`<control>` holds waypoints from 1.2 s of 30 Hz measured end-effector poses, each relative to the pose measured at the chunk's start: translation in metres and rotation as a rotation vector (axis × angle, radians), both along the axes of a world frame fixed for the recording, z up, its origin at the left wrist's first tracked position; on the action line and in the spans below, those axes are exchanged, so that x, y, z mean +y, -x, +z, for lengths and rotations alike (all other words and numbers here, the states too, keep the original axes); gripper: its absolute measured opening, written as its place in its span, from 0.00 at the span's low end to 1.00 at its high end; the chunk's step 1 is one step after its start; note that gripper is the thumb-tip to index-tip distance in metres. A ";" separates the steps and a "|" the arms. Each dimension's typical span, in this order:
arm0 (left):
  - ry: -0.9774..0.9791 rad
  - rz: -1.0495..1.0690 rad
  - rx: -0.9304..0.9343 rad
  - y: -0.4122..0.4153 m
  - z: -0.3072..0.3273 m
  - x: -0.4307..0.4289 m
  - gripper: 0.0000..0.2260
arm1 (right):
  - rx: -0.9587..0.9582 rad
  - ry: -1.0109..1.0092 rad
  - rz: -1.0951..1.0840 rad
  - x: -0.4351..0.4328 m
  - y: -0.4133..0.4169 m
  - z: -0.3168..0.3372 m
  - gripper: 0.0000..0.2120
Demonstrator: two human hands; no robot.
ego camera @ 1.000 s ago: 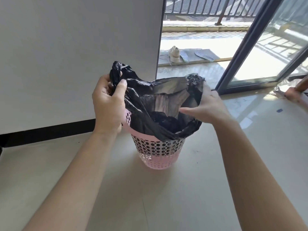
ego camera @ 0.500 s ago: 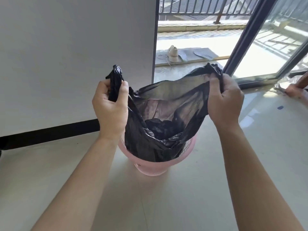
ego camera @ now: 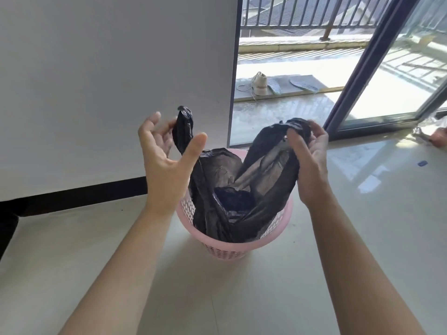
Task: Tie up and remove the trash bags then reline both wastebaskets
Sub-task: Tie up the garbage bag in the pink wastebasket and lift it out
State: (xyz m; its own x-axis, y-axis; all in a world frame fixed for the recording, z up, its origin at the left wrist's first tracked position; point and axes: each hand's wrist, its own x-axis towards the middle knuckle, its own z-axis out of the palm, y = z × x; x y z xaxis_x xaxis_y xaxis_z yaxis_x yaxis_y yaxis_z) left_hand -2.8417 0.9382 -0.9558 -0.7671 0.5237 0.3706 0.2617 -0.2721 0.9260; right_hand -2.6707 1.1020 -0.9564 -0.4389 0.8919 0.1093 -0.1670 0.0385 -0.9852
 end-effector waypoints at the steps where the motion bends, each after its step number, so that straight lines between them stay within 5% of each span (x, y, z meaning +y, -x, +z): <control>1: 0.075 -0.012 0.015 -0.003 -0.008 -0.002 0.42 | -0.111 -0.035 0.064 0.002 -0.002 -0.008 0.48; 5: 0.255 -0.157 -0.046 -0.010 -0.042 -0.003 0.57 | -0.379 -0.046 0.384 0.006 -0.014 -0.037 0.64; 9: 0.419 -0.235 -0.080 0.003 -0.063 0.008 0.63 | -0.679 -0.303 0.509 0.002 -0.013 -0.050 0.36; 12: 0.366 -0.233 -0.155 0.009 -0.068 0.014 0.48 | -0.738 -0.464 0.411 0.001 -0.001 -0.053 0.31; 15: 0.309 -0.120 -0.214 0.005 -0.062 0.018 0.12 | -0.605 -0.430 0.306 -0.002 0.015 -0.056 0.30; 16: 0.316 -0.090 -0.222 0.003 -0.061 0.018 0.07 | -0.577 -0.405 0.270 -0.005 0.019 -0.056 0.27; 24: 0.127 -0.147 -0.319 0.004 -0.047 0.013 0.16 | -0.464 -0.296 0.182 -0.015 0.034 -0.062 0.07; 29: 0.150 -0.378 -0.327 0.005 -0.043 0.008 0.22 | -0.494 -0.291 0.239 -0.020 0.041 -0.057 0.08; 33: 0.180 -0.402 -0.259 0.001 -0.038 0.010 0.07 | -0.553 -0.367 0.325 -0.030 0.042 -0.055 0.12; 36: 0.121 -0.295 -0.325 0.000 -0.034 0.012 0.16 | -0.610 -0.462 0.344 -0.033 0.041 -0.058 0.21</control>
State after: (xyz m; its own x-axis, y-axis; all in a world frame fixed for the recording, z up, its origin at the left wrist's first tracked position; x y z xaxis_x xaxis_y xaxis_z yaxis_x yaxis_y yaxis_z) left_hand -2.8418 0.9501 -0.9896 -0.6446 0.7623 0.0578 -0.1202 -0.1757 0.9771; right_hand -2.7121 1.0691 -1.0142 -0.7791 0.6210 0.0860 0.3138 0.5050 -0.8040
